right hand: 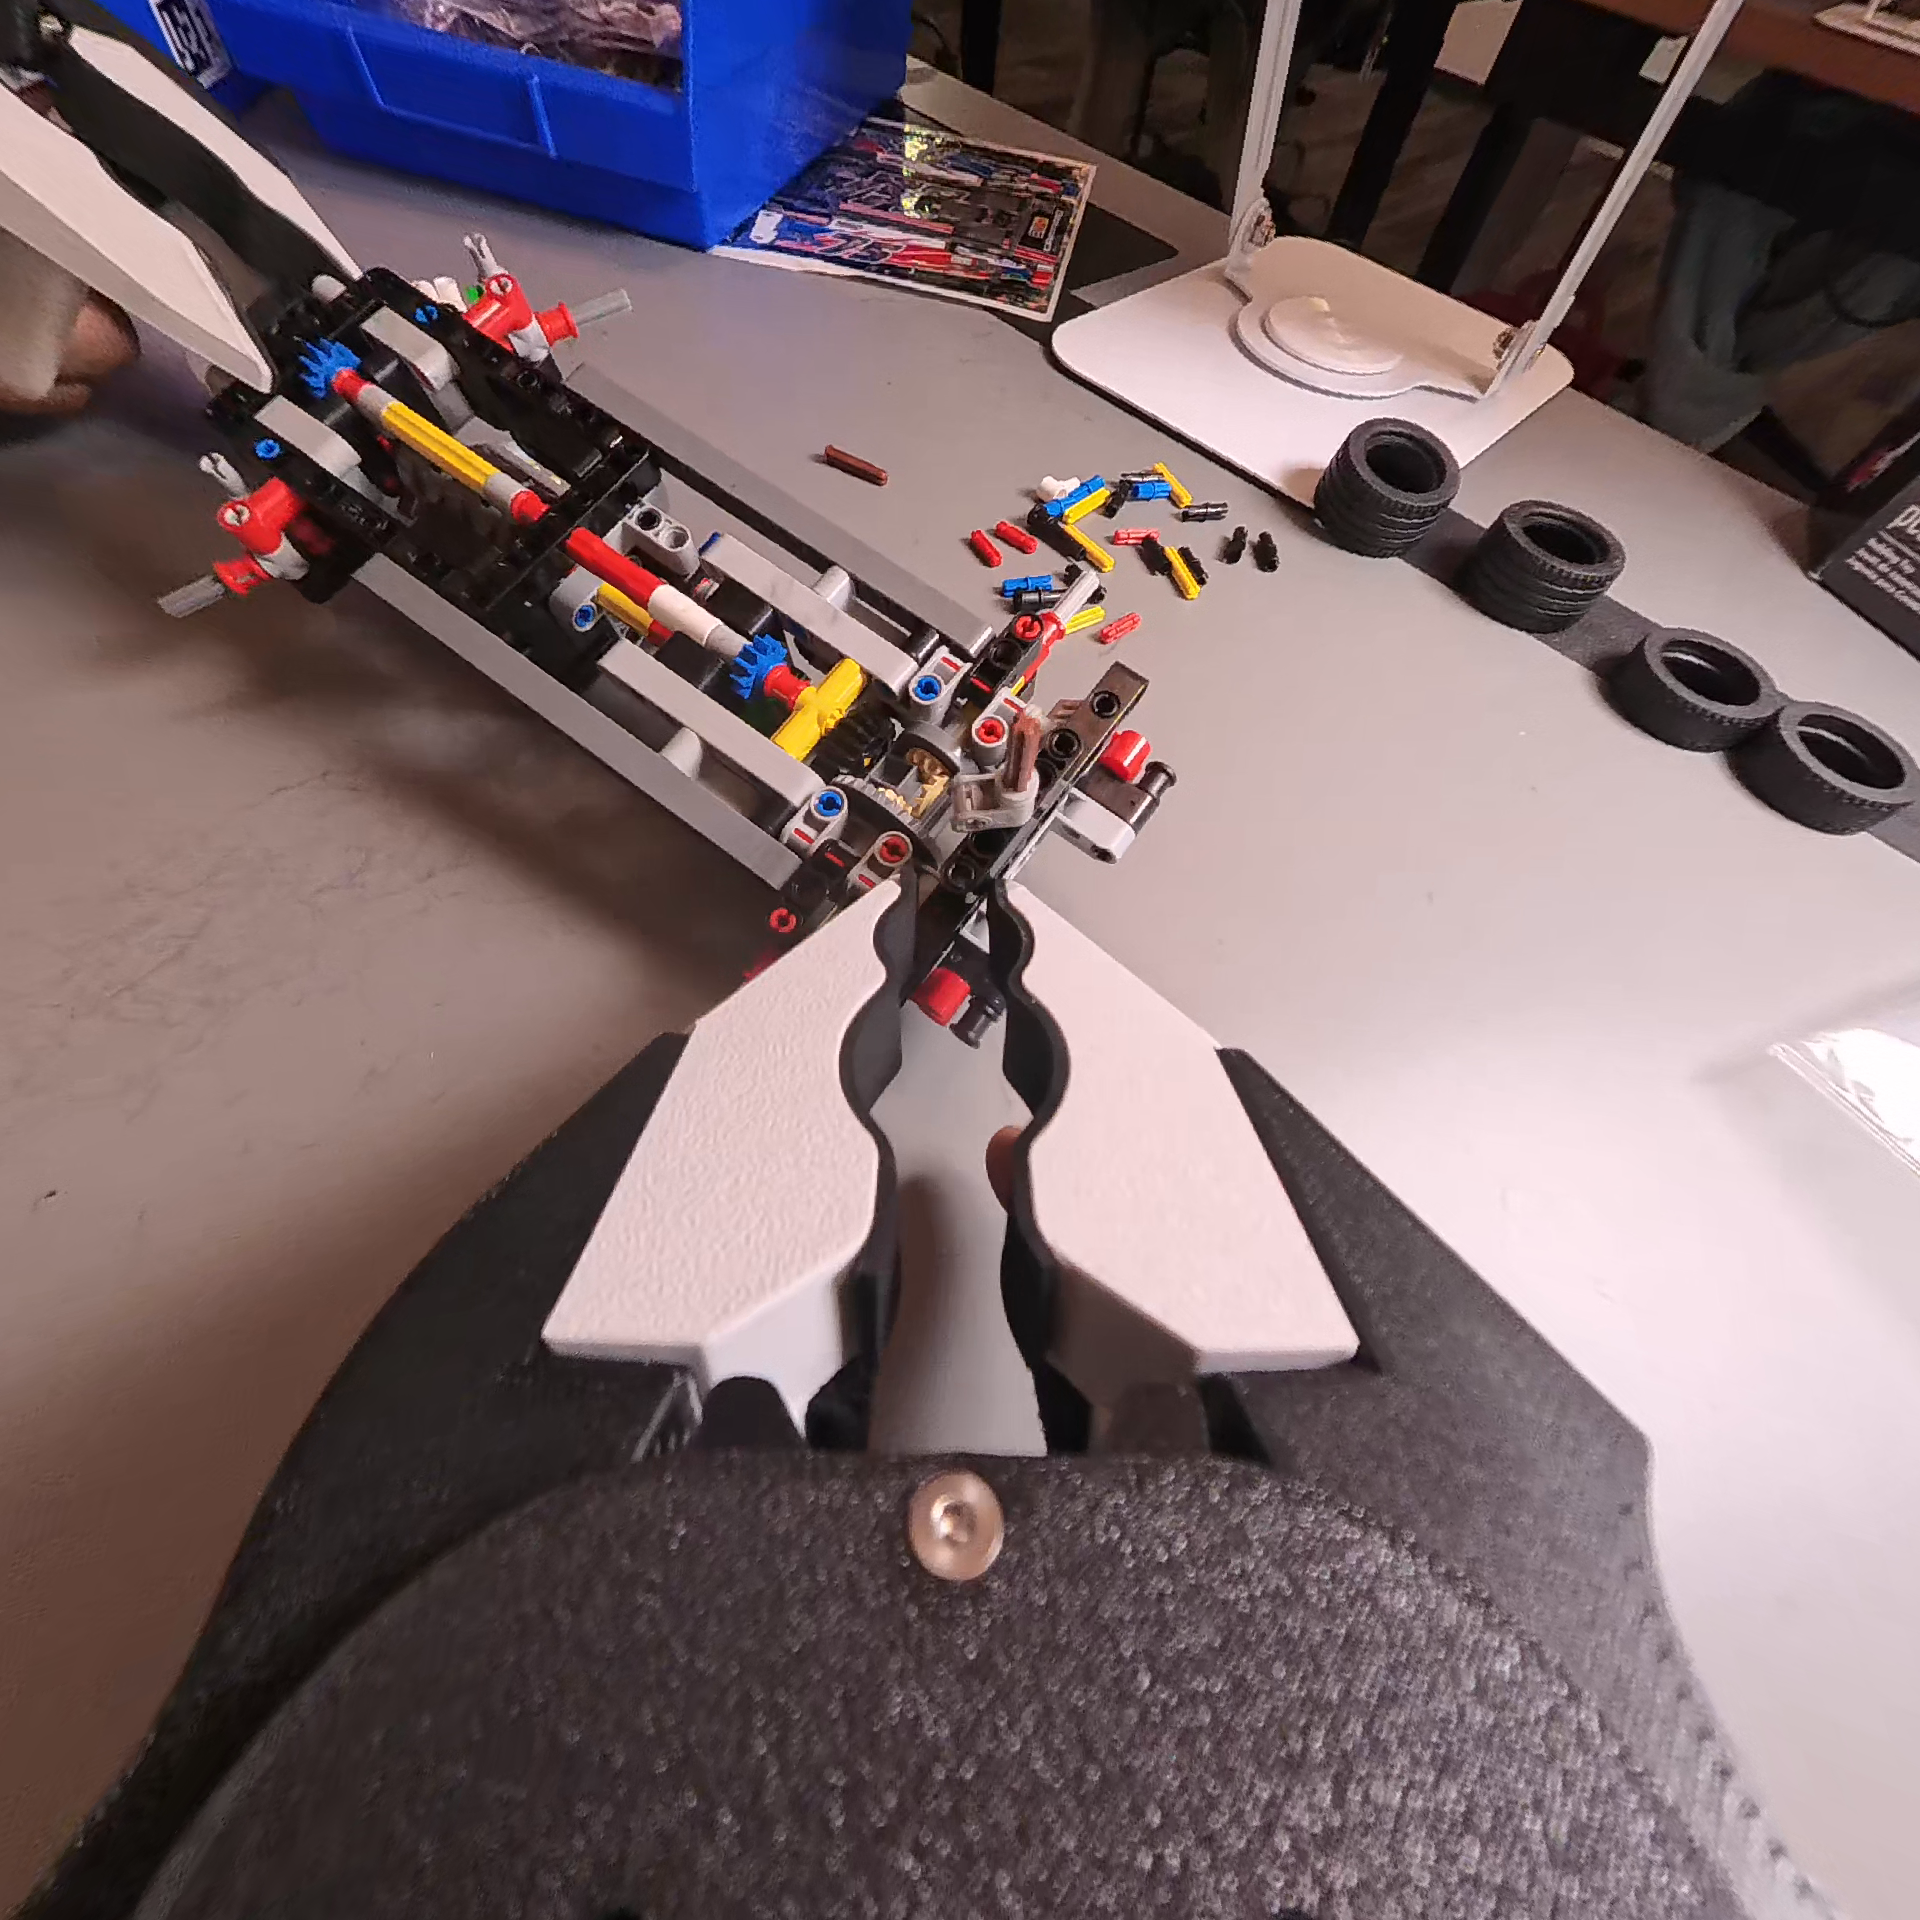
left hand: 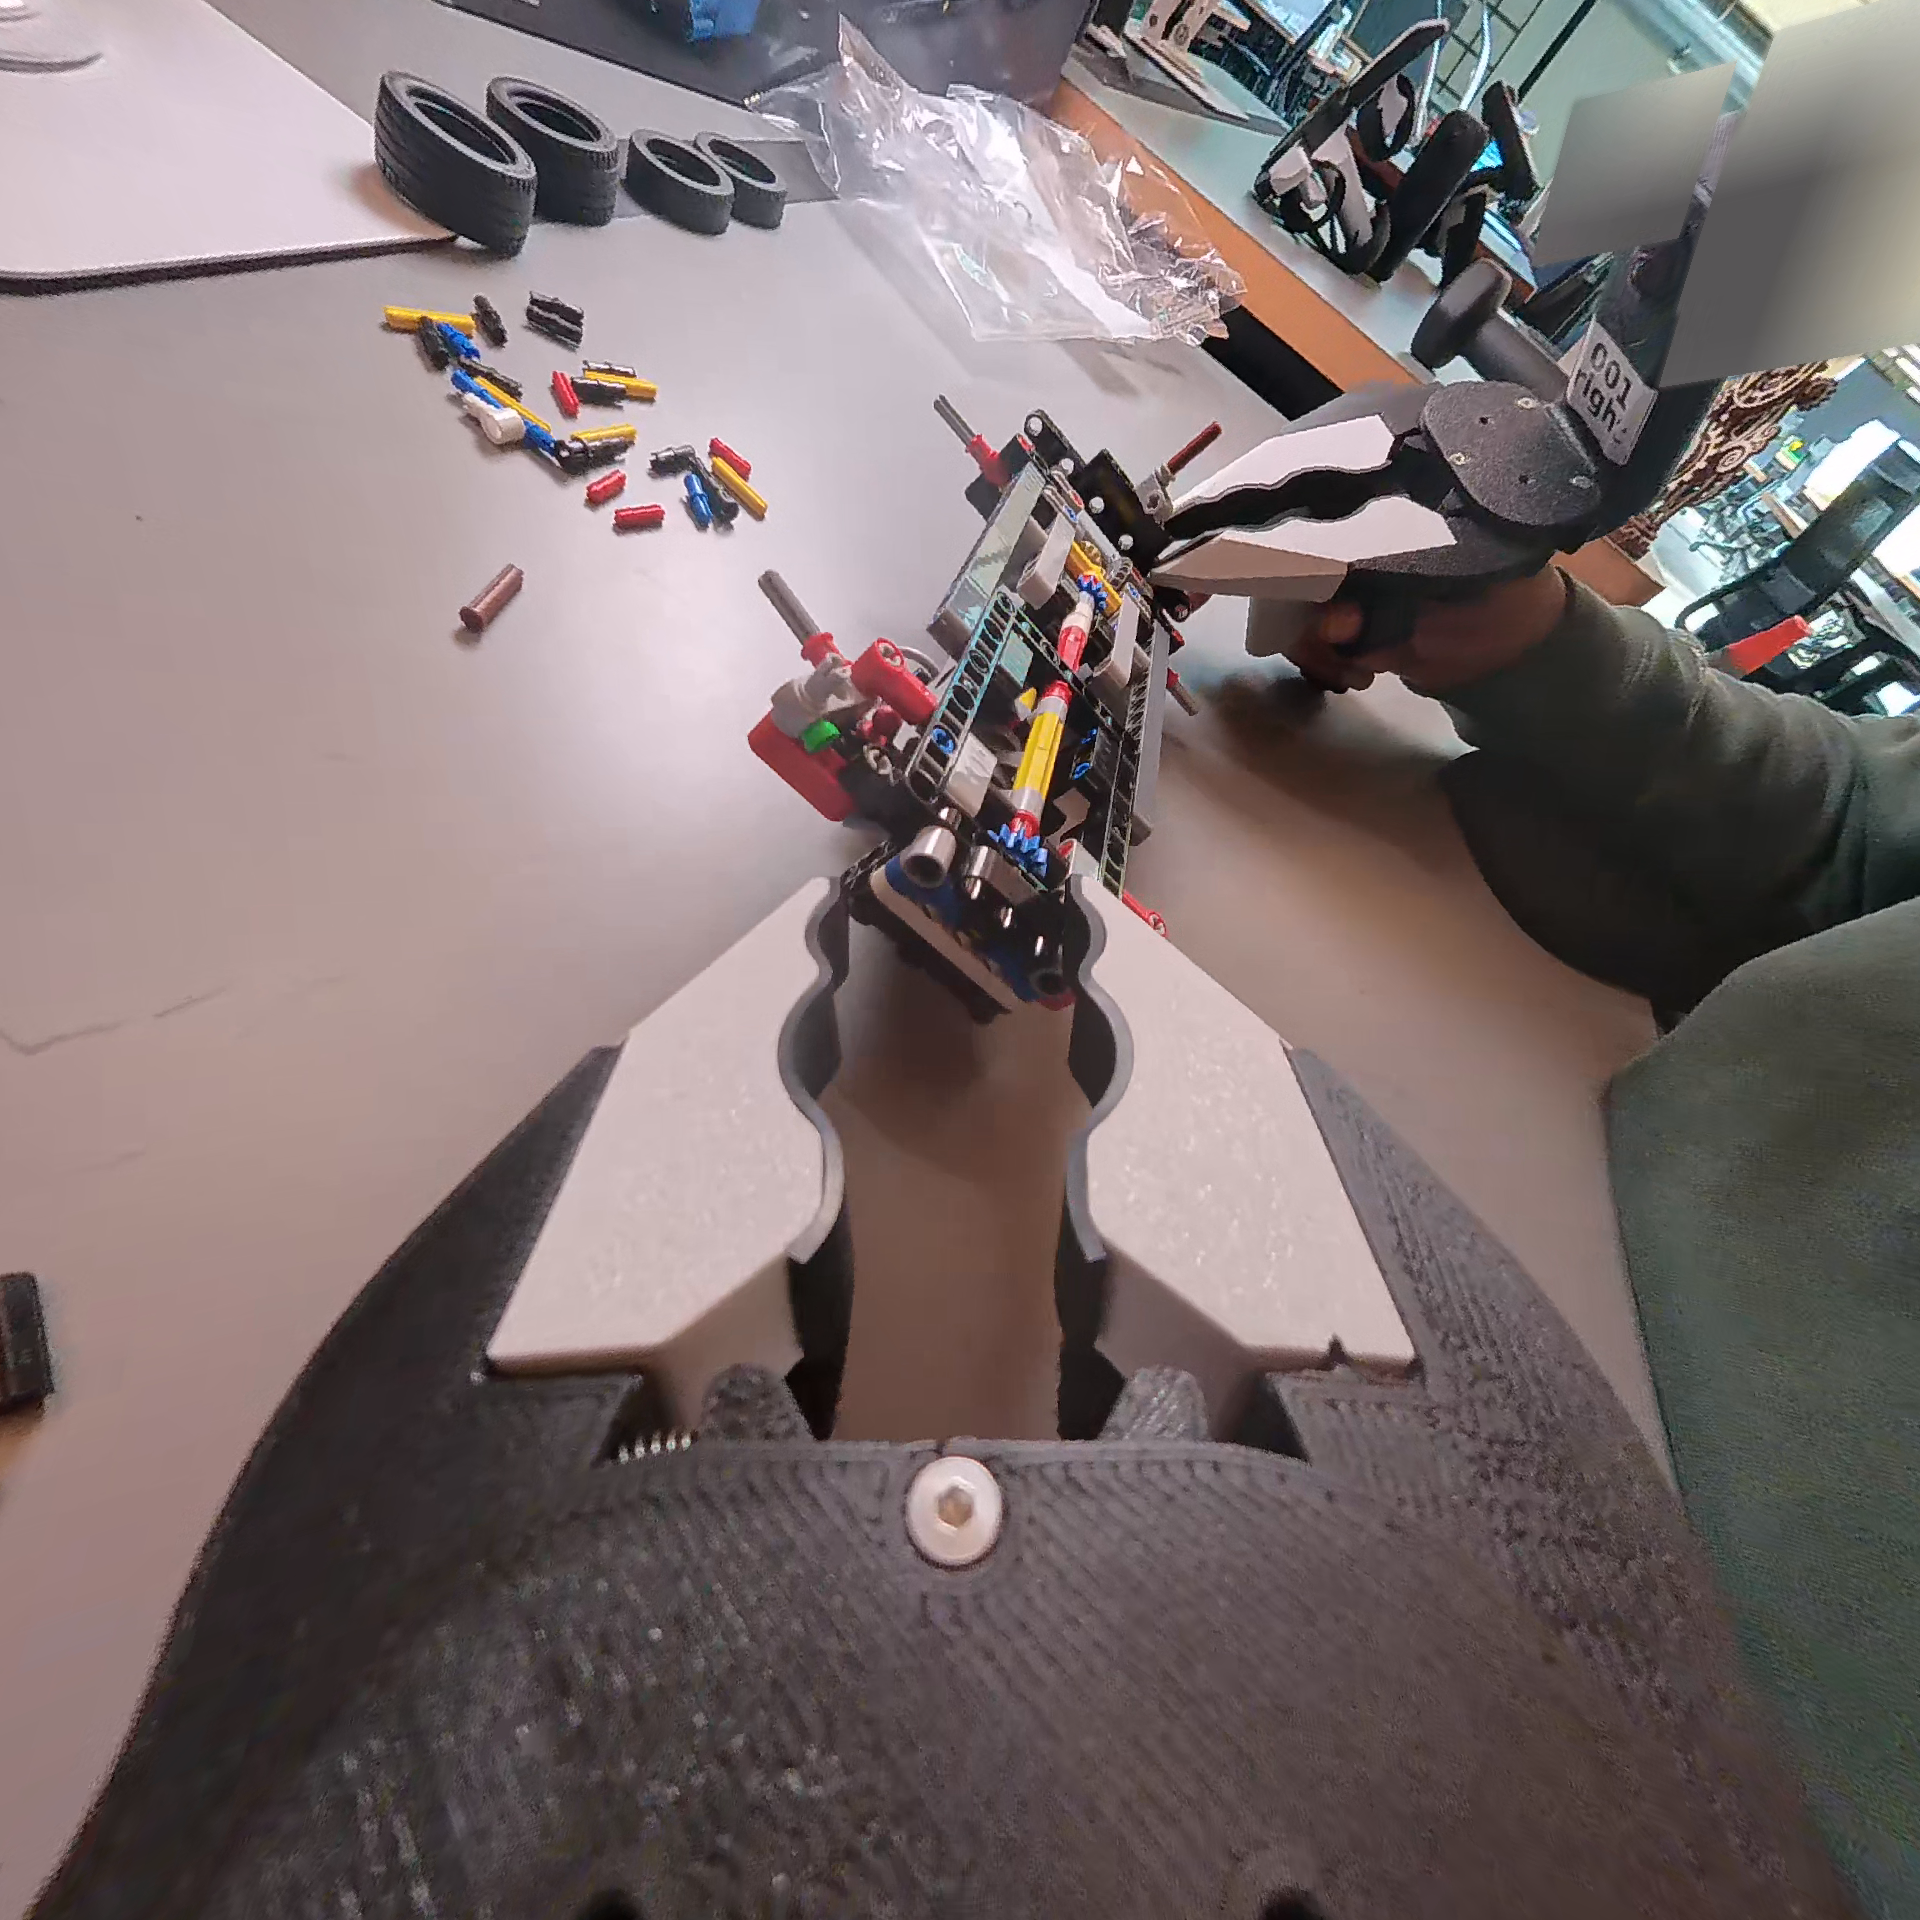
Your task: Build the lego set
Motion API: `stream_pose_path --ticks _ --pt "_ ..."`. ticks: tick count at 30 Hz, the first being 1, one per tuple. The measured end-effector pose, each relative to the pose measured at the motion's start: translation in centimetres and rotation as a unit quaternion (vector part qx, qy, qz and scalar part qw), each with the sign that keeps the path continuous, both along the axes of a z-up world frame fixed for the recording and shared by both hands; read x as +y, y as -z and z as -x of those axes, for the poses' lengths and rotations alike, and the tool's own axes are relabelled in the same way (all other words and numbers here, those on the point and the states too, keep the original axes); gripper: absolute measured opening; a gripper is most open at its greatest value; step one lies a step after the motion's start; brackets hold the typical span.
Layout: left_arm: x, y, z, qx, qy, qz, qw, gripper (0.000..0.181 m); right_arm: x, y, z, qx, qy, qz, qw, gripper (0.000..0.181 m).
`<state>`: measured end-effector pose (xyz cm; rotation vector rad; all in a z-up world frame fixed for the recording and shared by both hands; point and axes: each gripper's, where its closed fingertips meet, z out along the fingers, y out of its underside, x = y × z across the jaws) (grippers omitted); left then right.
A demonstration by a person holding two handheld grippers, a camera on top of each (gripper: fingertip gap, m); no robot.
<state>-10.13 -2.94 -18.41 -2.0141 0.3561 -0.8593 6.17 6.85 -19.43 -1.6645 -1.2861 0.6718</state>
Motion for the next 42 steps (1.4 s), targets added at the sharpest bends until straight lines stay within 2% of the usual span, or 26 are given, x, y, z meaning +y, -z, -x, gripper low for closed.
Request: stream_pose_path --ticks 23,32,37,42 --pt "-0.3 -0.8 -0.2 0.050 0.024 -0.066 0.996 0.039 -0.5 0.7 0.0 -0.016 -0.009 0.021 1.000 0.014" --pt "-0.6 -1.7 -0.4 0.082 0.034 -0.121 0.989 0.039 -0.3 0.0 0.0 -0.013 -0.007 -0.028 1.000 0.013" --pt "-0.7 -1.4 -0.5 0.085 0.039 -0.110 0.989 0.039 -0.3 0.0 -0.1 -0.015 -0.008 -0.027 1.000 0.013" --pt "-1.3 -0.4 -0.8 0.081 0.057 -0.060 0.993 0.039 -0.6 0.2 -0.2 -0.021 -0.014 -0.009 1.000 0.012"
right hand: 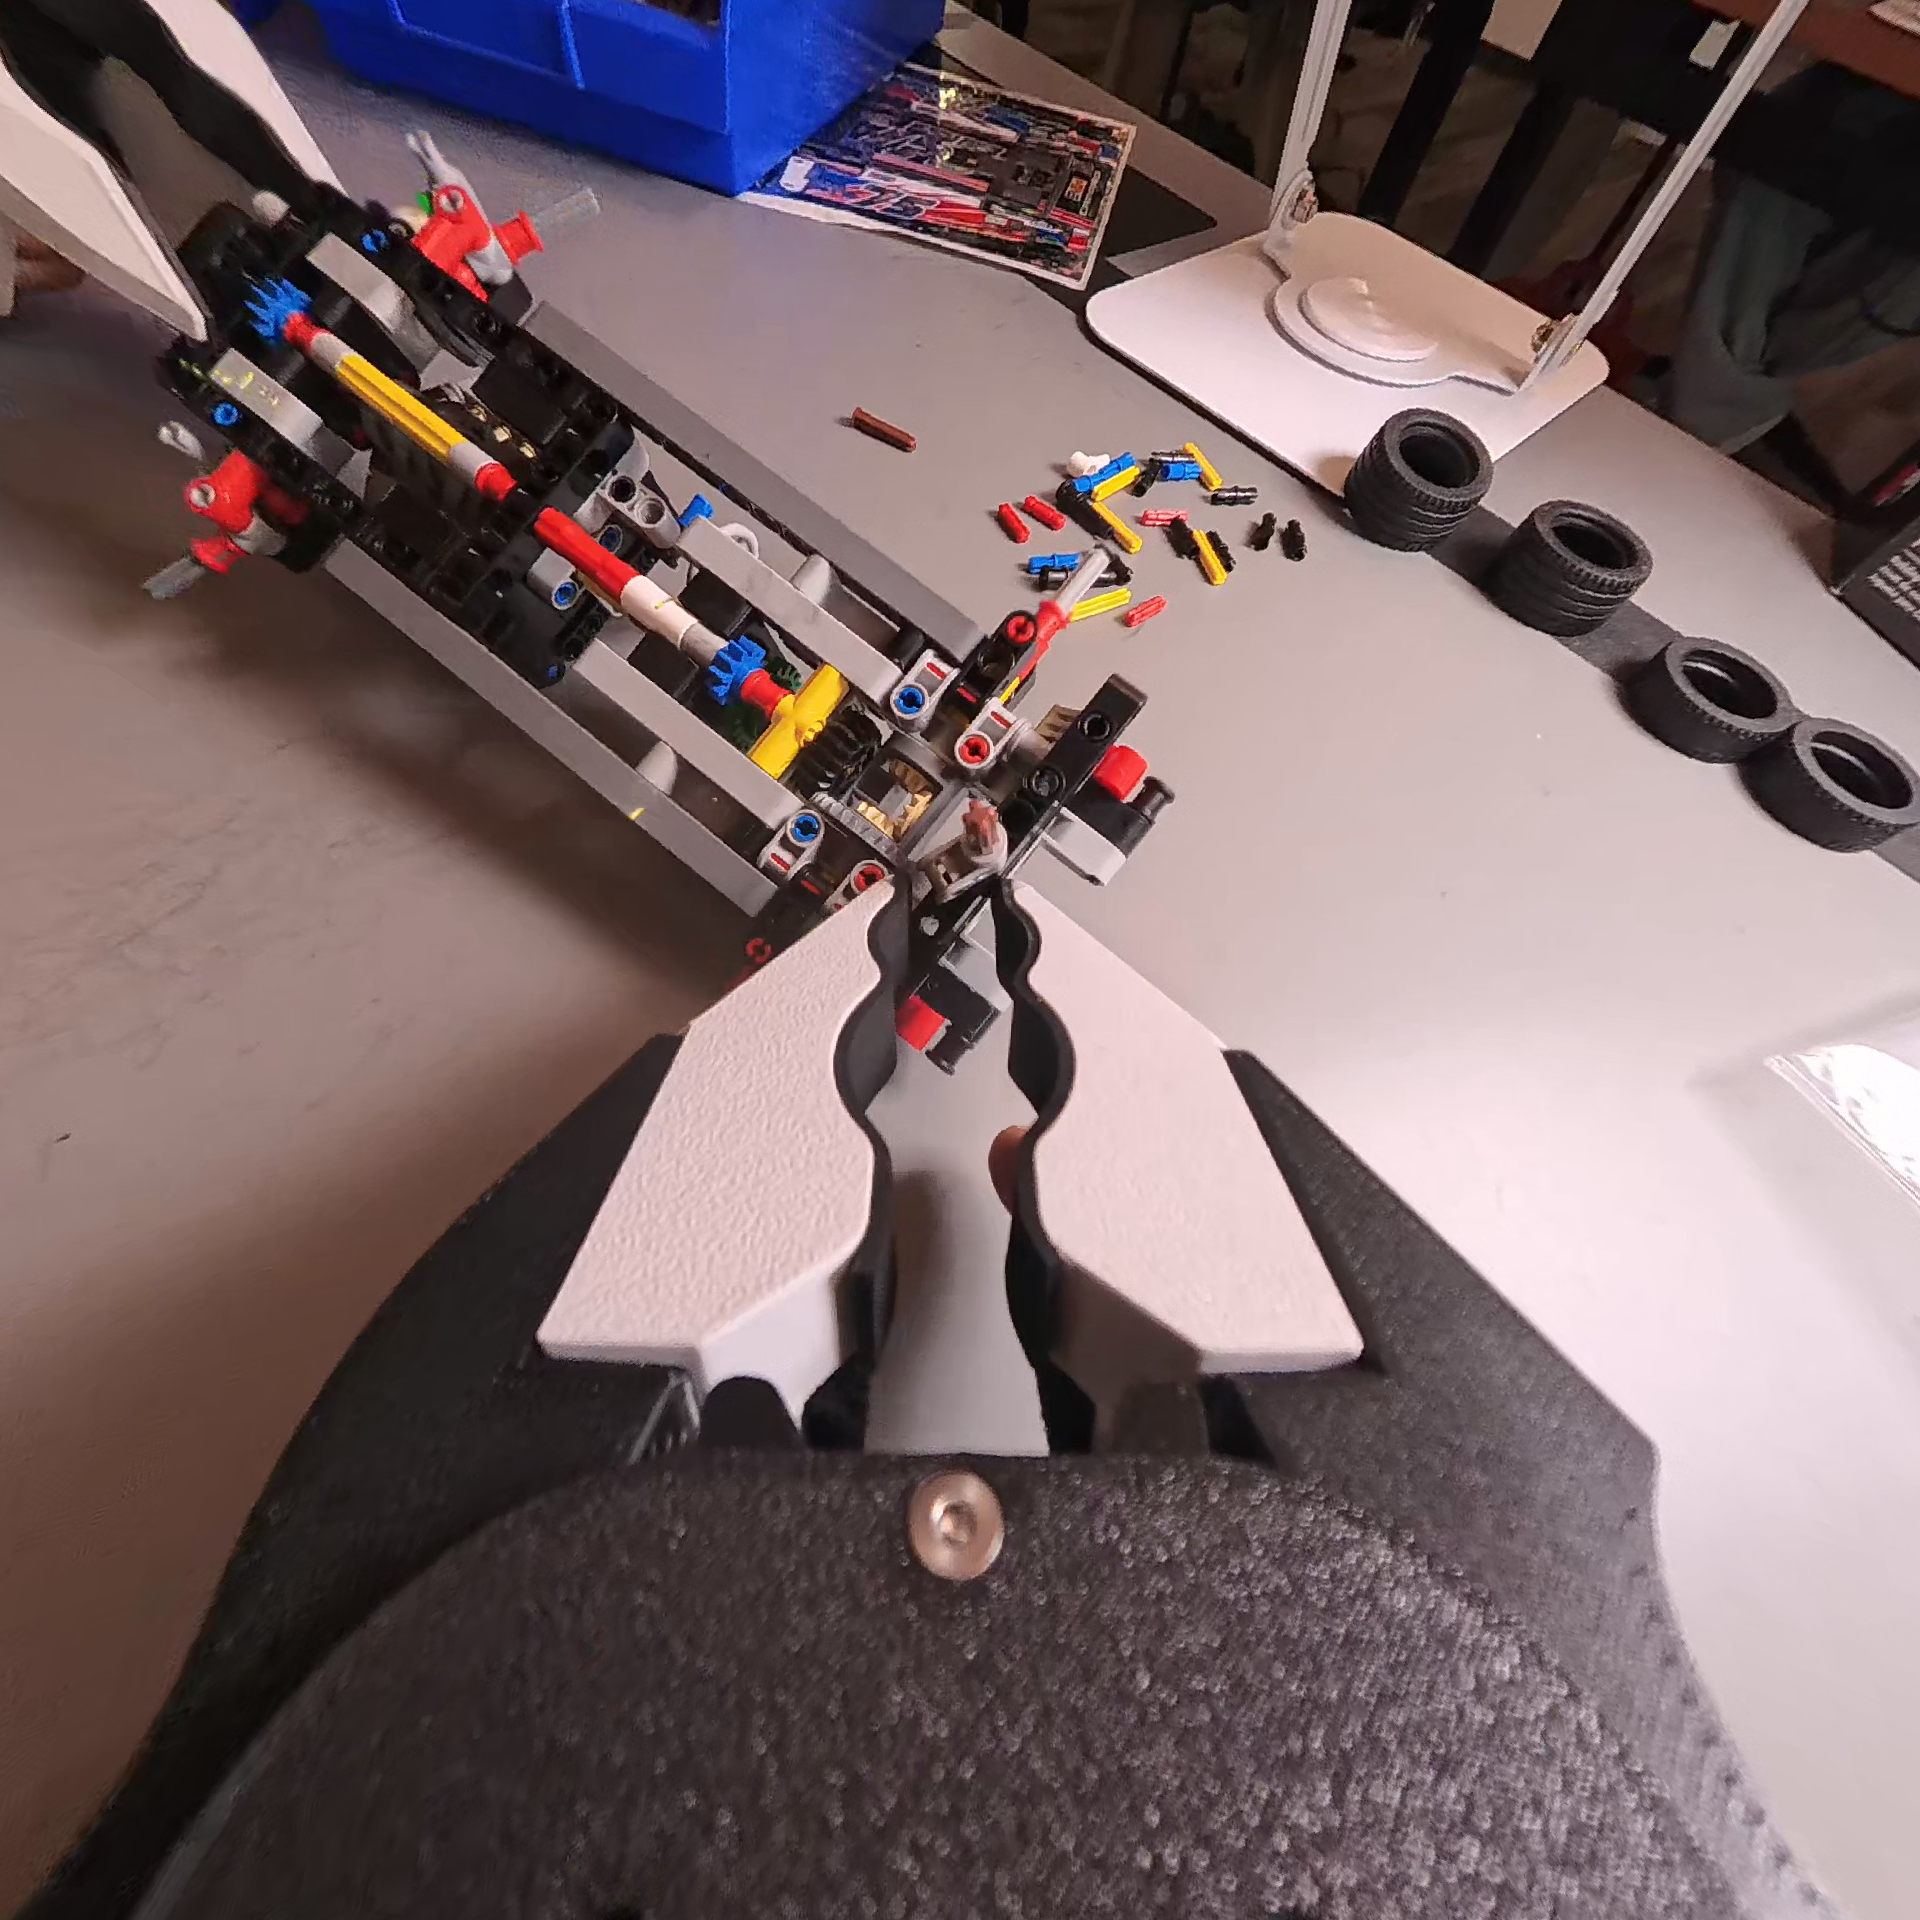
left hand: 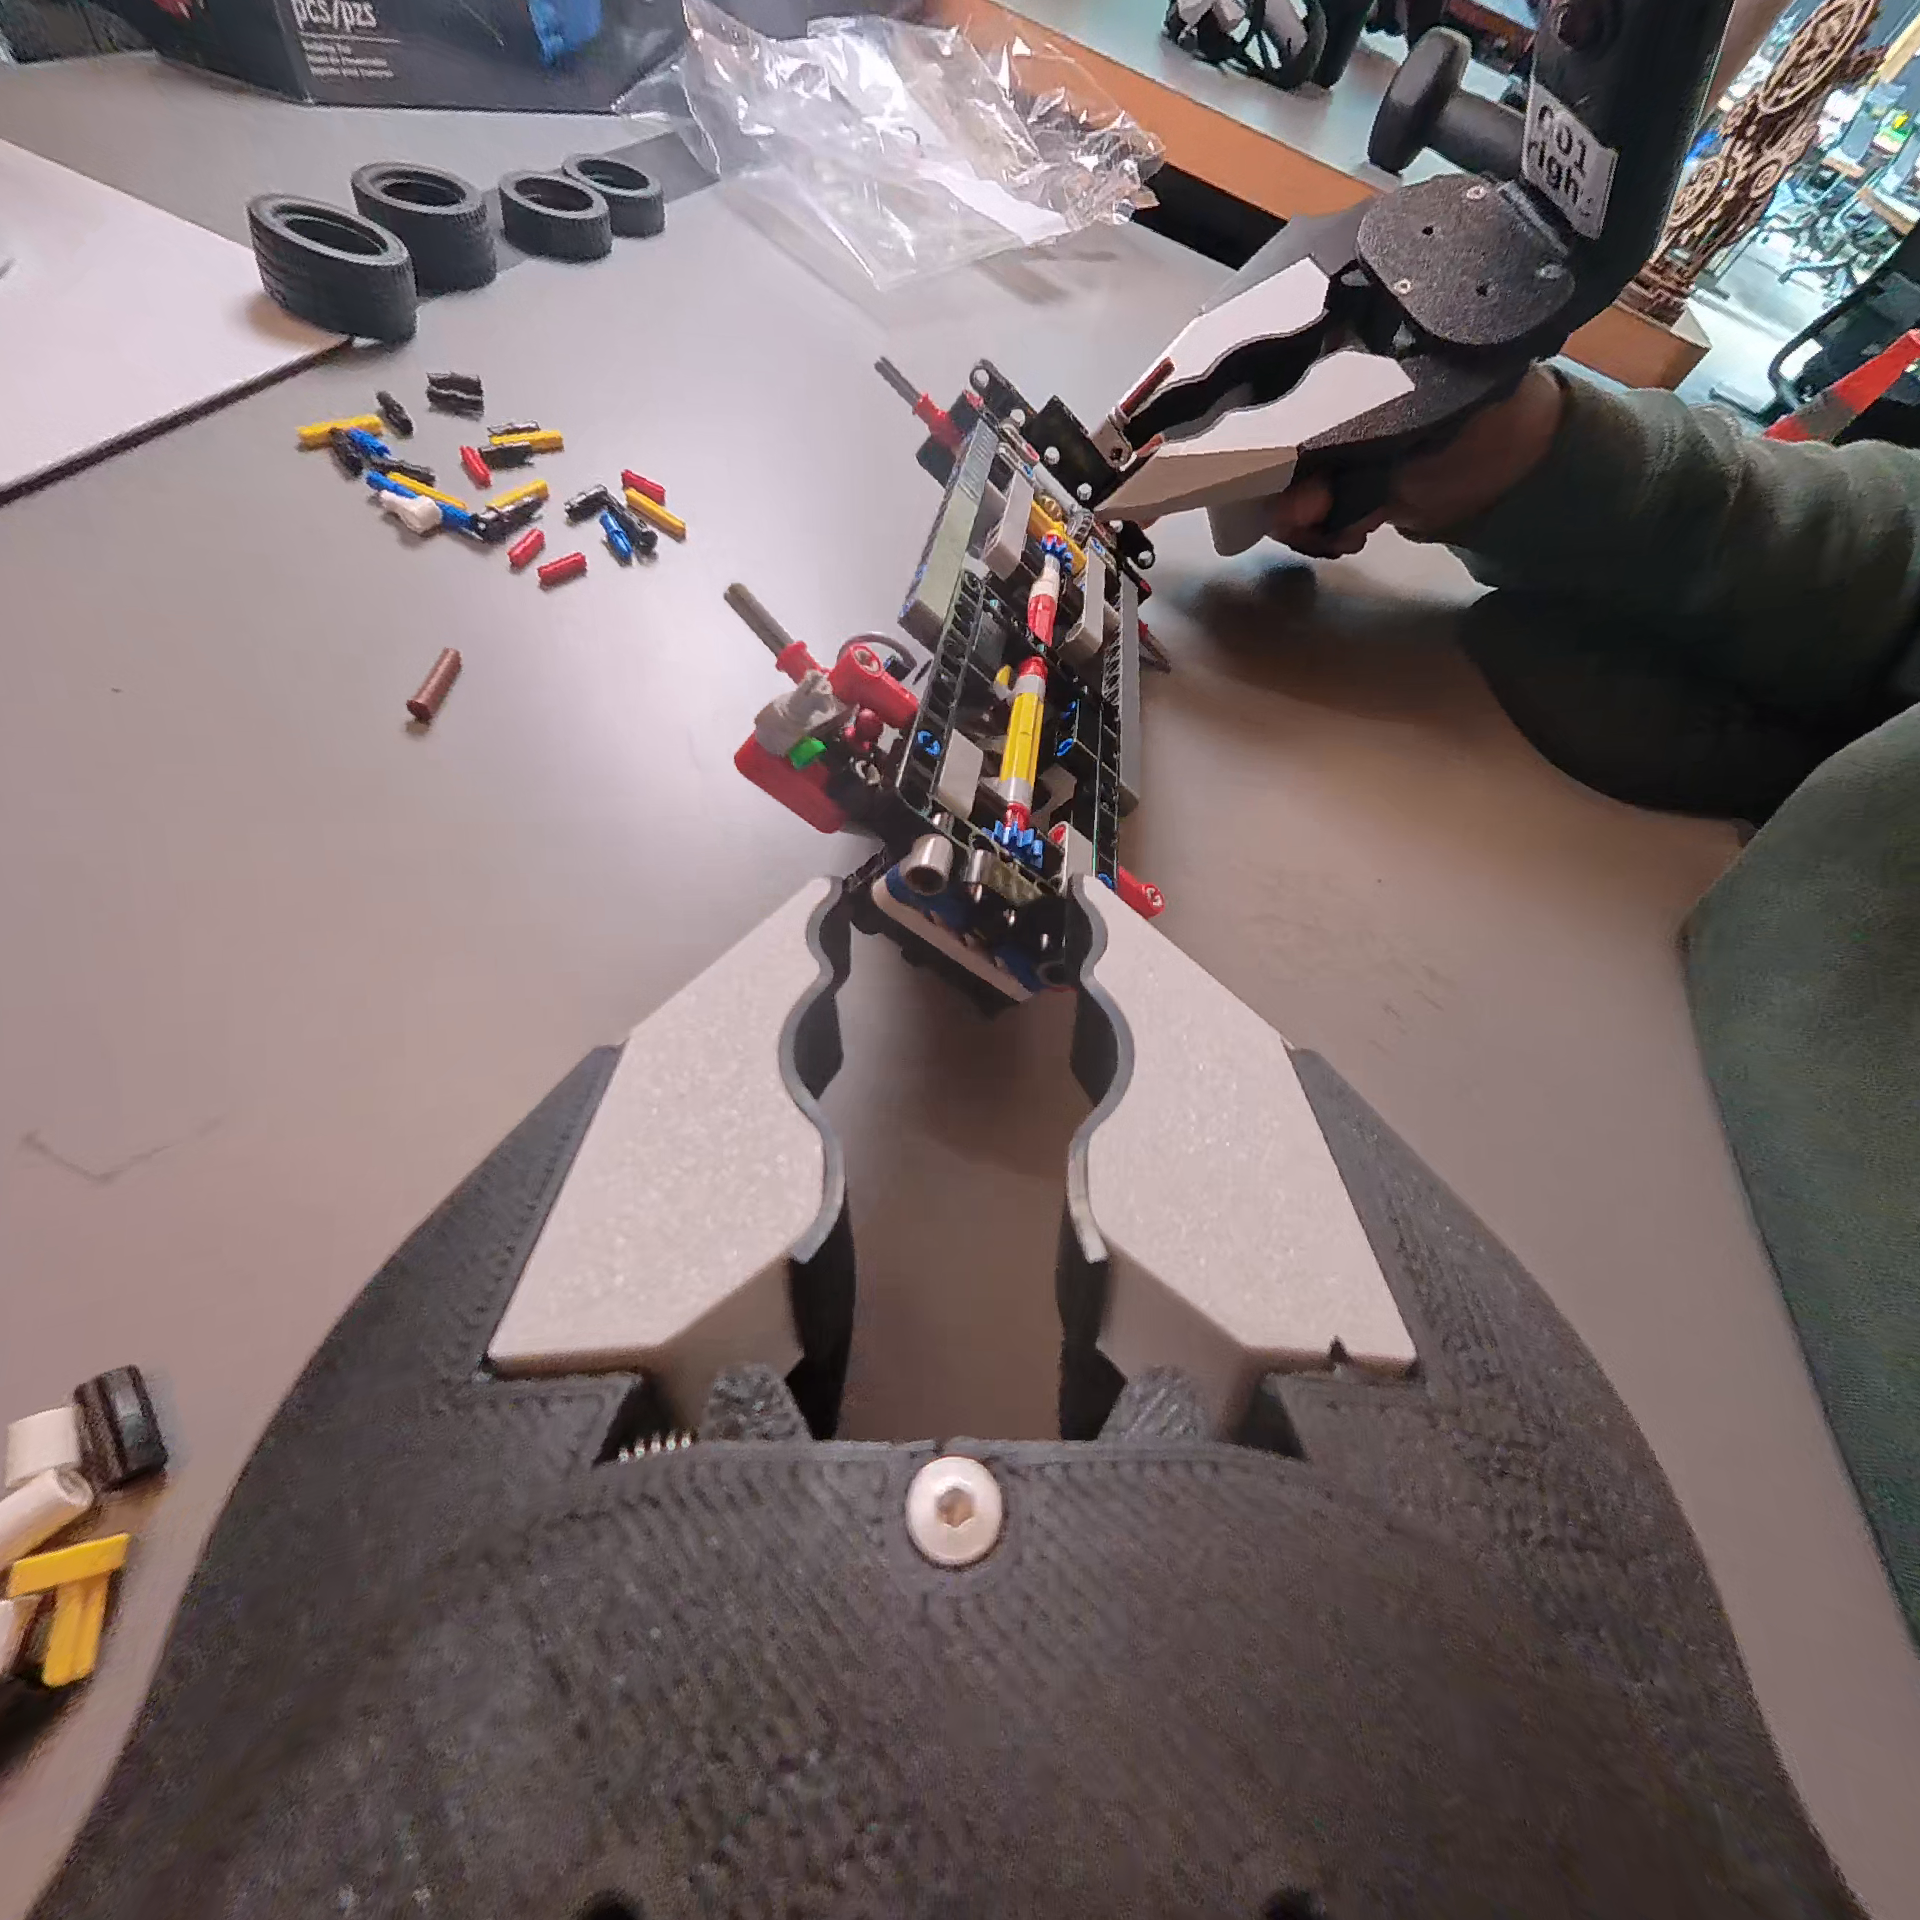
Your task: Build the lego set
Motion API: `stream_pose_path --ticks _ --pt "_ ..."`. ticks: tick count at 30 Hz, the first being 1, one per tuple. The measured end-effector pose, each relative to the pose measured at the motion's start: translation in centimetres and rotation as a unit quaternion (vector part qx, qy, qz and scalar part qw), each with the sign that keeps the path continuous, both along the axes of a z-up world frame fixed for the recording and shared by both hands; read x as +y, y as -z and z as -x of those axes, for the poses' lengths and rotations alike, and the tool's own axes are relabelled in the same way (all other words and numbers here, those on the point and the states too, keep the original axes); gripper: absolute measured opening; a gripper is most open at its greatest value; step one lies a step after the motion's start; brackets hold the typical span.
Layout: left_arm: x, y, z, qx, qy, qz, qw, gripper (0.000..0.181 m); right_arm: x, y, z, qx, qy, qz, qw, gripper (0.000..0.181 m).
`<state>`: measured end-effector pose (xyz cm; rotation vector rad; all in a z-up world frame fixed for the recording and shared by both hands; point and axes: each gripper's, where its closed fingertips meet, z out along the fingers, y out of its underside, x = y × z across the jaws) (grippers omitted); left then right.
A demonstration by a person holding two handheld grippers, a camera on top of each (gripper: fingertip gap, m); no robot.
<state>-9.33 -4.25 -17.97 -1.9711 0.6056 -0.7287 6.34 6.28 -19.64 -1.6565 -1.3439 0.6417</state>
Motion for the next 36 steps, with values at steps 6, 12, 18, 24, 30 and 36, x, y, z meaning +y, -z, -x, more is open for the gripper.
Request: stream_pose_path --ticks 6,12,18,24,30,36 --pt "0.0 -0.1 0.1 -0.016 0.001 0.008 1.000 0.039 0.0 0.1 0.0 0.000 0.000 0.006 1.000 0.012" --pt "0.0 -0.3 0.0 -0.023 0.001 0.004 1.000 0.039 0.0 0.4 0.0 -0.002 0.000 0.014 1.000 0.012" --pt "0.1 -0.5 0.2 -0.021 -0.001 -0.006 1.000 0.038 -0.1 0.5 0.1 -0.002 -0.001 0.022 1.000 0.012" --pt "0.4 -1.3 0.7 -0.032 -0.014 -0.023 0.999 0.035 -0.1 0.5 0.0 -0.002 -0.002 0.024 1.000 0.012" --pt "0.7 -2.0 1.2 -0.036 -0.028 -0.046 0.998 0.037 -0.1 0.5 0.0 -0.002 -0.003 0.025 1.000 0.013" --pt "1.3 -4.5 2.5 -0.051 -0.070 -0.119 0.989 0.062 -0.1 0.5 0.0 0.000 -0.005 0.027 1.000 0.013"
